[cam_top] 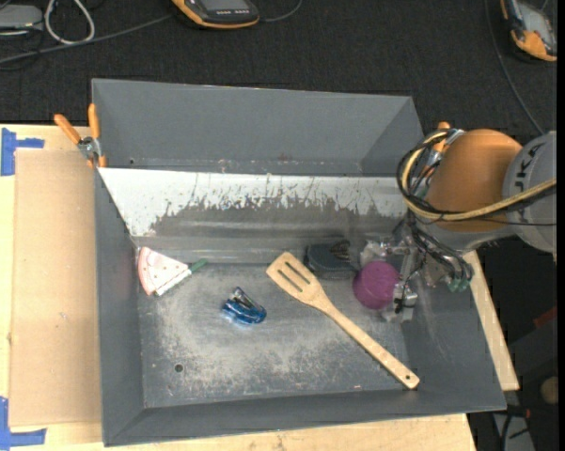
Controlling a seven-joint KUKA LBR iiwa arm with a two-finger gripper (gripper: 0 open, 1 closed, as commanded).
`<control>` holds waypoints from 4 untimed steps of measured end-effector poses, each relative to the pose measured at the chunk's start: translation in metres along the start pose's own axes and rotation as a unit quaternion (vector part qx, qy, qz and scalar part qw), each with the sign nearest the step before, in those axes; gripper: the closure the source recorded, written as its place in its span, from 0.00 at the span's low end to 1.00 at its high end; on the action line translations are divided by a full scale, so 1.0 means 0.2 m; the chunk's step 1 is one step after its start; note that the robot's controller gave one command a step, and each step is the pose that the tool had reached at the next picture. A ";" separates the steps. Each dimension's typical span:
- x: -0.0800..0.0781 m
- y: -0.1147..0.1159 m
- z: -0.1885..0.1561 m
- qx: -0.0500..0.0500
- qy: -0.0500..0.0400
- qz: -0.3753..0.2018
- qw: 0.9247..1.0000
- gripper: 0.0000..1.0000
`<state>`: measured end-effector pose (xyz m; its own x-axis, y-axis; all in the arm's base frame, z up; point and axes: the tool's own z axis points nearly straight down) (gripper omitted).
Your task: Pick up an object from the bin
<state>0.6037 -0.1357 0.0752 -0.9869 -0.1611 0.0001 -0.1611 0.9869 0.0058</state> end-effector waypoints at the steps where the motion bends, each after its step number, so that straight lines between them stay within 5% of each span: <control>1: 0.00 0.04 0.00 0.000 -0.004 0.085 0.996 1.00; 4: 0.00 0.04 -0.01 0.000 -0.004 0.083 0.997 1.00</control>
Offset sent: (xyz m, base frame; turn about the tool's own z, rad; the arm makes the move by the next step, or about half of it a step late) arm 0.0000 0.0000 0.0000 0.0000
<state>0.6025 -0.1268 0.0764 -1.0000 0.0041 -0.0074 0.0041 1.0000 0.0064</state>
